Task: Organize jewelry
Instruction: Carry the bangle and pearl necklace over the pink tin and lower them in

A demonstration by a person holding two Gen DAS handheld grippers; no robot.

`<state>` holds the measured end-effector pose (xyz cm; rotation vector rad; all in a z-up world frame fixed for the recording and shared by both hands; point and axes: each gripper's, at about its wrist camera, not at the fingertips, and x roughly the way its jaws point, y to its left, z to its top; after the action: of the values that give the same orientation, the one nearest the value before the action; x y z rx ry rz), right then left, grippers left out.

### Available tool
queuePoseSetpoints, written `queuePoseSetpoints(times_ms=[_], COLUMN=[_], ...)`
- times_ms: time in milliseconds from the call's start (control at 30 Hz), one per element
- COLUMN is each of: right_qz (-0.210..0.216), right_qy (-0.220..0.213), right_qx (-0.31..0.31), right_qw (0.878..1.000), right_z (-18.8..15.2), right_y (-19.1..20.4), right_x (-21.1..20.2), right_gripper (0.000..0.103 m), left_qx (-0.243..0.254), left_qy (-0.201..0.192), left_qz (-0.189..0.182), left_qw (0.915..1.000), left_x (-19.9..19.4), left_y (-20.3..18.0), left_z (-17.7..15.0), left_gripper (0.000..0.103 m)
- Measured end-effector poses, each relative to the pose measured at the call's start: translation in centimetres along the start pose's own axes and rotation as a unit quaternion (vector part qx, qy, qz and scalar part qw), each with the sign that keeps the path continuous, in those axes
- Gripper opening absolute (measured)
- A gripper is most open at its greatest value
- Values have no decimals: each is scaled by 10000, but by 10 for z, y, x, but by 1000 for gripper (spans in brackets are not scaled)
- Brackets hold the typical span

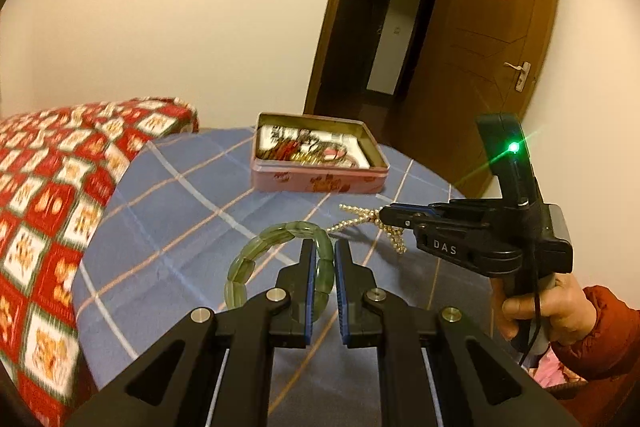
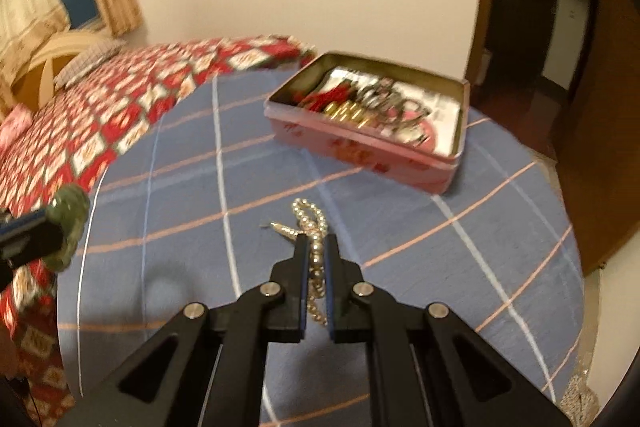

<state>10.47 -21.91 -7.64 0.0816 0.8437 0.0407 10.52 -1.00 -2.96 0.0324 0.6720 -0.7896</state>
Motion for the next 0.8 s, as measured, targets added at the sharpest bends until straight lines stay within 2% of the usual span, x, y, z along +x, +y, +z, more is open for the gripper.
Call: queuePoseSetpoints(times_ms=[300, 800], right_qz=[-350, -801], right_qy=[-421, -887], right_qx=[280, 430], right_qw=[9981, 9919], right_z=[28, 74], right_y=[-22, -43], right_x=[-13, -15], right_gripper=[9, 9], left_qx=[182, 44], left_qy=[-222, -611], left_qz=[-193, -80], left_qw=[9994, 9981], left_x=[31, 72], left_y=[-20, -21], left_z=[30, 78], left_gripper=[8, 9])
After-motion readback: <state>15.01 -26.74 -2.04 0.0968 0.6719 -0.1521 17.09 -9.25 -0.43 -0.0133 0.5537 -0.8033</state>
